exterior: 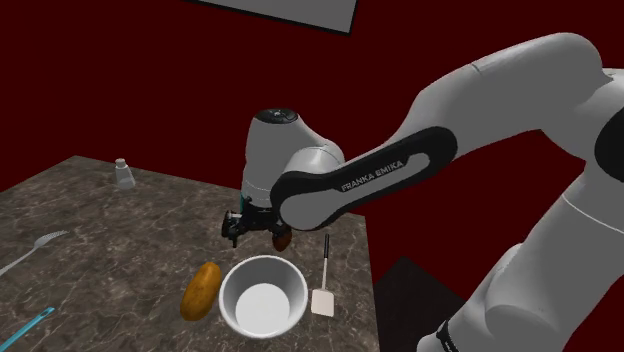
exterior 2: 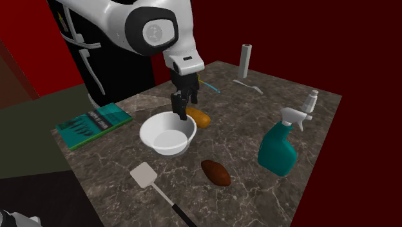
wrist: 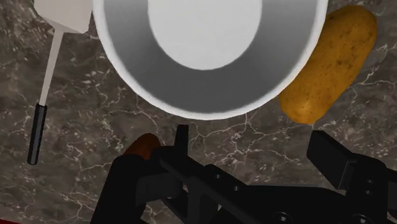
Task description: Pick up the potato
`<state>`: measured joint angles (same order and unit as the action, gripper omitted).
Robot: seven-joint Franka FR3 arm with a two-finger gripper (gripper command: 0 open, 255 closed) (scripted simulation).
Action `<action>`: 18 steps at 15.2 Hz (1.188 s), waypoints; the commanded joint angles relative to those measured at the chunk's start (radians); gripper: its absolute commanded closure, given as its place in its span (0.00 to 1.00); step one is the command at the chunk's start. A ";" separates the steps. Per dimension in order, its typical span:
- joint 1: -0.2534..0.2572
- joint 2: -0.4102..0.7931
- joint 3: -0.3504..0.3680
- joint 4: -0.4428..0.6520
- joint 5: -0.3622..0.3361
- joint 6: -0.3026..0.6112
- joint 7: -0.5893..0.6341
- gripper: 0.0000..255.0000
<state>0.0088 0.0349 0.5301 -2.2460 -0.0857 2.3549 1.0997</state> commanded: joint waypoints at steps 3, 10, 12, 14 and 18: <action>0.041 0.168 -0.002 0.111 -0.115 0.027 0.160 0.00; 0.163 0.439 -0.068 0.347 -0.249 0.030 0.348 0.00; 0.169 0.456 -0.076 0.344 -0.261 0.049 0.356 0.00; 0.175 0.474 -0.085 0.343 -0.273 0.068 0.364 0.00; 0.187 0.508 -0.101 0.342 -0.295 0.100 0.379 0.00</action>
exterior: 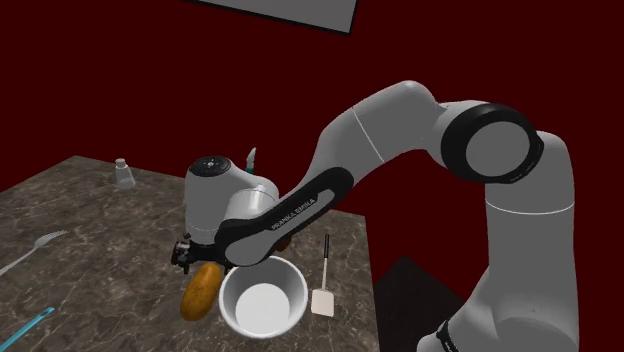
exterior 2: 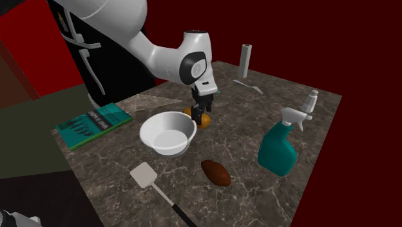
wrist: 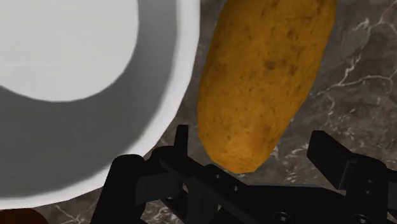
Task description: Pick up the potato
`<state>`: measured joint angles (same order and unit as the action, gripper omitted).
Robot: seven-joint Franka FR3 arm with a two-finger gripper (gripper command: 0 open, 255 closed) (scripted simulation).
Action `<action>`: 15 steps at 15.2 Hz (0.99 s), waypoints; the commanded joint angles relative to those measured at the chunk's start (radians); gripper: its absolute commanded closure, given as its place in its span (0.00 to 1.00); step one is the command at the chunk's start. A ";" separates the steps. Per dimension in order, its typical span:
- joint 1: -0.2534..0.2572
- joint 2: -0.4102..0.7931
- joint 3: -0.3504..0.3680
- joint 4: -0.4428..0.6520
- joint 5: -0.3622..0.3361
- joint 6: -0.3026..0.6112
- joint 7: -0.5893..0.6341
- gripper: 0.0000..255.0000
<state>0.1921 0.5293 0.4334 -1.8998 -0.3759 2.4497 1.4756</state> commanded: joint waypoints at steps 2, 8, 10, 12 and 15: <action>0.005 0.017 -0.005 0.000 -0.006 0.004 0.003 1.00; 0.007 0.003 -0.001 -0.019 -0.004 0.010 0.012 1.00; -0.003 -0.010 0.003 -0.032 0.002 0.011 0.004 1.00; 0.000 0.004 0.000 -0.005 0.001 -0.003 -0.001 1.00; -0.010 -0.024 0.014 -0.003 0.020 -0.031 -0.013 1.00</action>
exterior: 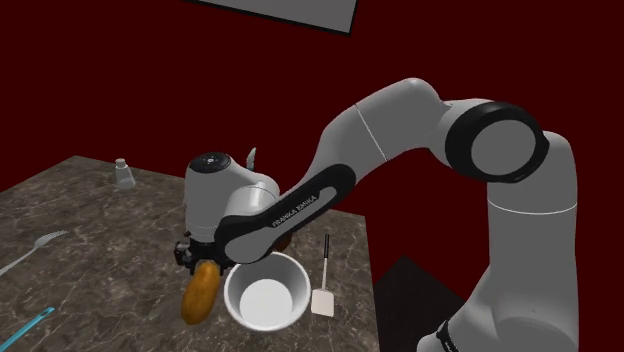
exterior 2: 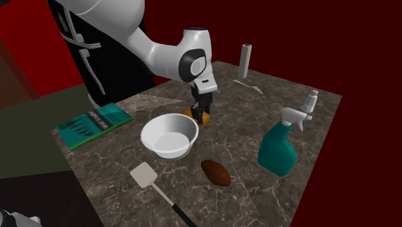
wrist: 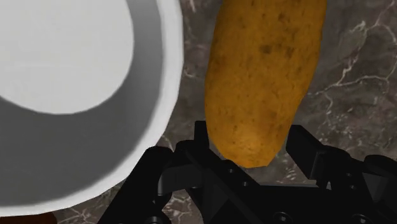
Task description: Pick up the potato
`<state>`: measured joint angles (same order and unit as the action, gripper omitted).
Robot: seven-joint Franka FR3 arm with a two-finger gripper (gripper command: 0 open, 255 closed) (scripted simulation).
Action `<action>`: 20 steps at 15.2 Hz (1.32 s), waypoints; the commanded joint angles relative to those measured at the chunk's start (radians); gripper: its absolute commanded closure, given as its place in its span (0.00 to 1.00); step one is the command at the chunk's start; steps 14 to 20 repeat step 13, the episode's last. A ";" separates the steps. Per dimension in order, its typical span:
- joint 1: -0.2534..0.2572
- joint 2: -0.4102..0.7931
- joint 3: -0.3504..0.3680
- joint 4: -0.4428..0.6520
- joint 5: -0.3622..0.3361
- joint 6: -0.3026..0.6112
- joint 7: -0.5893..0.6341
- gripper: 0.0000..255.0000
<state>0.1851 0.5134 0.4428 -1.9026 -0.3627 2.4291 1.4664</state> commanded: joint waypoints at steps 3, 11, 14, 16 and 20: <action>-0.012 -0.035 0.017 0.003 0.024 -0.039 -0.016 1.00; -0.033 -0.101 0.046 0.022 0.072 -0.118 -0.049 1.00; -0.033 -0.103 0.046 0.022 0.073 -0.119 -0.049 1.00; -0.033 -0.103 0.046 0.022 0.073 -0.119 -0.049 1.00; -0.033 -0.103 0.046 0.022 0.073 -0.119 -0.049 1.00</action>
